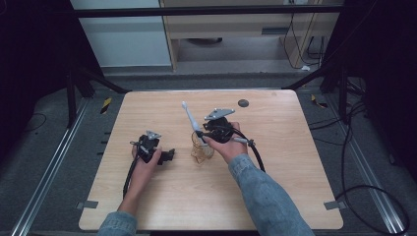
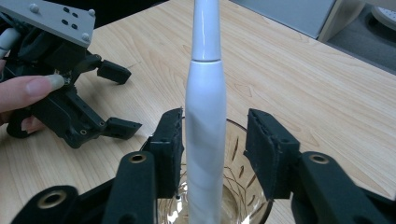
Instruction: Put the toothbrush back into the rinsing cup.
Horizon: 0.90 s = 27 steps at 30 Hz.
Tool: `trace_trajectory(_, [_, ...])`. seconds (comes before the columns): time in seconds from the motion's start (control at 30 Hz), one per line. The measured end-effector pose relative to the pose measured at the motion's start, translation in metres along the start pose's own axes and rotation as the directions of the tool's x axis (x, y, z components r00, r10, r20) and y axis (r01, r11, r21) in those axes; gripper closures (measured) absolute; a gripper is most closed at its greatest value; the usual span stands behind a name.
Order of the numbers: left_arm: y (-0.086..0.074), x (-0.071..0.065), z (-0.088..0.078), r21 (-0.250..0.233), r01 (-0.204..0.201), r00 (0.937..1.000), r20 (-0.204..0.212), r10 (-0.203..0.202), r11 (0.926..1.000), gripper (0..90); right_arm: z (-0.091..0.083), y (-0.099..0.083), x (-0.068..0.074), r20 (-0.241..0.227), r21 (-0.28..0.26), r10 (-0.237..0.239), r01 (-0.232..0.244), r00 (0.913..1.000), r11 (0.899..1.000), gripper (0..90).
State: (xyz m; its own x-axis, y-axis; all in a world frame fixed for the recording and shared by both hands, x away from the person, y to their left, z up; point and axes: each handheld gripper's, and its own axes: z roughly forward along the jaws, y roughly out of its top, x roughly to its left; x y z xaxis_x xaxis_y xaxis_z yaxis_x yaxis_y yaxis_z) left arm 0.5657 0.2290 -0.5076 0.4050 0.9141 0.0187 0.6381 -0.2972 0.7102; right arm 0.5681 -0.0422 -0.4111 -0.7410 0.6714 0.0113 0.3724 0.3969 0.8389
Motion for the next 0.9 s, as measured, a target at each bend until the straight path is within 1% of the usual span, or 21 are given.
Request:
trace_trajectory(0.03, [0.0,0.0,0.0,0.0,0.0,1.0,0.0,0.0,1.0,0.0,-0.0004,0.0004,-0.0003,0.002,-0.004,0.002,-0.002,1.0,1.0,52.9])
trace_trajectory(0.13, [0.0,0.0,0.0,0.0,0.0,1.0,0.0,0.0,1.0,0.0,-0.0011,0.001,0.0,0.005,-0.007,0.005,-0.005,1.0,1.0,50.9])
trace_trajectory(0.2, [0.0,0.0,0.0,0.0,0.0,1.0,0.0,0.0,1.0,0.0,-0.0016,0.0016,0.0,0.01,-0.012,0.007,-0.007,0.9999,1.0,46.9])
trace_trajectory(0.23, [0.0,0.0,0.0,0.0,0.0,1.0,0.0,0.0,1.0,0.0,-0.0016,0.0017,0.0002,0.009,-0.012,0.012,-0.012,0.9999,1.0,45.1])
trace_trajectory(0.27, [0.0,0.0,0.0,0.0,0.0,1.0,0.0,0.0,1.0,0.0,-0.0016,0.0017,0.0002,0.009,-0.012,0.012,-0.012,0.9999,1.0,45.1])
trace_trajectory(0.3, [0.0,0.0,0.0,0.0,0.0,1.0,0.0,0.0,1.0,0.0,-0.0018,0.0022,0.0009,0.004,-0.011,0.018,-0.018,0.9998,1.0,42.3])
trace_trajectory(0.53, [0.0,0.0,0.0,0.0,0.0,1.0,0.0,0.0,1.0,0.0,-0.0031,0.0035,0.0021,0.012,-0.01,0.018,-0.018,0.9998,1.0,37.1])
trace_trajectory(0.57, [0.0,0.0,0.0,0.0,0.0,1.0,0.0,0.0,1.0,0.0,-0.0038,0.0039,0.0021,0.009,-0.008,0.023,-0.023,0.9997,1.0,35.8])
trace_trajectory(0.67, [0.0,0.0,0.0,0.0,0.0,1.0,0.0,0.0,1.0,0.0,-0.0042,0.0041,0.0021,0.01,-0.005,0.018,-0.018,0.9998,1.0,34.7])
trace_trajectory(0.73, [0.0,0.0,0.0,0.0,0.0,1.0,0.0,0.0,1.0,0.0,-0.005,0.0044,0.003,0.01,0.0,0.018,-0.018,0.9998,1.0,31.6])
trace_trajectory(0.87, [0.0,0.0,0.0,0.0,0.0,1.0,0.0,0.0,1.0,0.0,-0.0059,0.0049,0.0037,0.007,-0.001,0.019,-0.019,0.9998,1.0,29.1])
trace_trajectory(0.9, [0.0,0.0,0.0,0.0,0.0,1.0,0.0,0.0,1.0,0.0,-0.0061,0.0051,0.0039,0.004,0.0,0.019,-0.019,0.9998,1.0,27.3])
